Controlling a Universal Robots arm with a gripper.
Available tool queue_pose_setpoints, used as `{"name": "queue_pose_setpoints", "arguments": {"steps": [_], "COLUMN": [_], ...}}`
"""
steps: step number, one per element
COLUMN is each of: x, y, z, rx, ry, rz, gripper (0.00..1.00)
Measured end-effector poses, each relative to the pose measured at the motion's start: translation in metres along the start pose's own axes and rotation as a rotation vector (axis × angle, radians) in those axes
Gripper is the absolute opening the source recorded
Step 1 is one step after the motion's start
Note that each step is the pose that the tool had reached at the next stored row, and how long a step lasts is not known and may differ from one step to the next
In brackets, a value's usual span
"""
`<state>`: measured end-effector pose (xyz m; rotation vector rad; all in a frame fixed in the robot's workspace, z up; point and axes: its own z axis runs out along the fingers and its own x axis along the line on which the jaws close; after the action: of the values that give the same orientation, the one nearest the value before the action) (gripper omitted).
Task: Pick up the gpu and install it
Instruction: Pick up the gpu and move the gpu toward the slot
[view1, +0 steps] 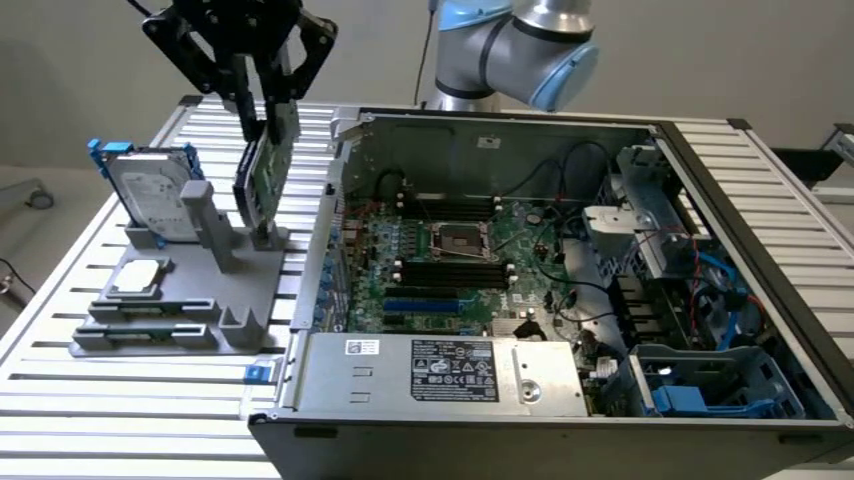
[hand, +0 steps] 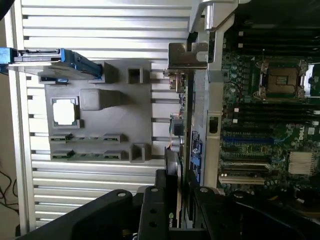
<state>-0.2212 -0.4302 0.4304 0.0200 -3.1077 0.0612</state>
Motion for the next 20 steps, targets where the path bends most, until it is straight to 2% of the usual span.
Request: {"name": "queue_pose_setpoints", "arguments": {"steps": [2,7,20], "x": [-0.009,-0.032,-0.091], "y": [-0.0018,-0.0049,-0.0082], "z": [-0.0035,-0.0044,-0.0019], "rx": [-0.0002,0.0000,0.0000], "ry": [0.0010,0.0027,0.0026], "rz": [0.000,0.000,0.000], "gripper": [0.26,0.26,0.26]}}
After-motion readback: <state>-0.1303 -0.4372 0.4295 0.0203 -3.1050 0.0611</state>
